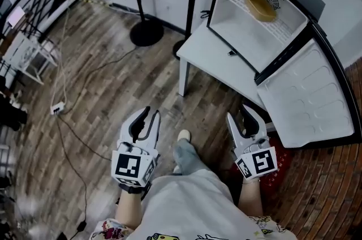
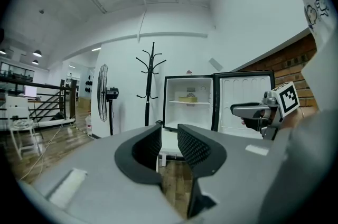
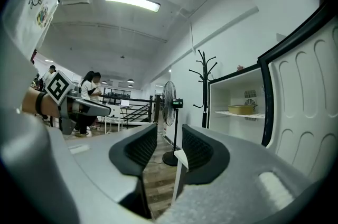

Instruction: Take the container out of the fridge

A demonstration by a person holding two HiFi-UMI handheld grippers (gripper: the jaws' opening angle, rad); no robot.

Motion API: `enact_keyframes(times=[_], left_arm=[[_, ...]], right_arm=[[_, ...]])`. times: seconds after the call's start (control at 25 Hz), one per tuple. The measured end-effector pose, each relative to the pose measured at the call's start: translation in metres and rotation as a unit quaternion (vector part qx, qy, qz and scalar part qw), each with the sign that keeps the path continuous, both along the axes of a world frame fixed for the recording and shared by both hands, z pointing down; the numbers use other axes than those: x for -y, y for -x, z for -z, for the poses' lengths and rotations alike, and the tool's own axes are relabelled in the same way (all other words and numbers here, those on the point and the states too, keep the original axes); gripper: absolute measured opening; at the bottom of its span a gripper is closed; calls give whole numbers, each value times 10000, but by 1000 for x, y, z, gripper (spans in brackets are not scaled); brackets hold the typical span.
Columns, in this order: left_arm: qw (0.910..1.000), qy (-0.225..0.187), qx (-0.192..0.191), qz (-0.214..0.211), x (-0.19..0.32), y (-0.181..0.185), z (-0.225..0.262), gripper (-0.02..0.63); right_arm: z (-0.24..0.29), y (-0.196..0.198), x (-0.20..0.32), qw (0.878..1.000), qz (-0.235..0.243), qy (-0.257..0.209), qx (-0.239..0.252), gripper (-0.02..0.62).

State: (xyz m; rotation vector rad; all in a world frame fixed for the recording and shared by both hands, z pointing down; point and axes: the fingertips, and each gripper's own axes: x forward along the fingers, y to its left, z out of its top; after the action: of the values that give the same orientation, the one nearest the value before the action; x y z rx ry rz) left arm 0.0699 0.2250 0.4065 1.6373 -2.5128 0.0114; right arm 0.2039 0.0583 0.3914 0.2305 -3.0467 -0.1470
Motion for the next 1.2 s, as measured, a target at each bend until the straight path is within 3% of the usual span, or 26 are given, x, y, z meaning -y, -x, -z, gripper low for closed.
enact_keyframes(times=[0.68,1.2], left_arm=[[10000,68,48,-12,80,88,13,135],[9998,-26,164,-100,151,140,26,172]], right_arm=[[14,95,76,9998,171,103,5,197],[25,135,143,9998,8,82,179,206]])
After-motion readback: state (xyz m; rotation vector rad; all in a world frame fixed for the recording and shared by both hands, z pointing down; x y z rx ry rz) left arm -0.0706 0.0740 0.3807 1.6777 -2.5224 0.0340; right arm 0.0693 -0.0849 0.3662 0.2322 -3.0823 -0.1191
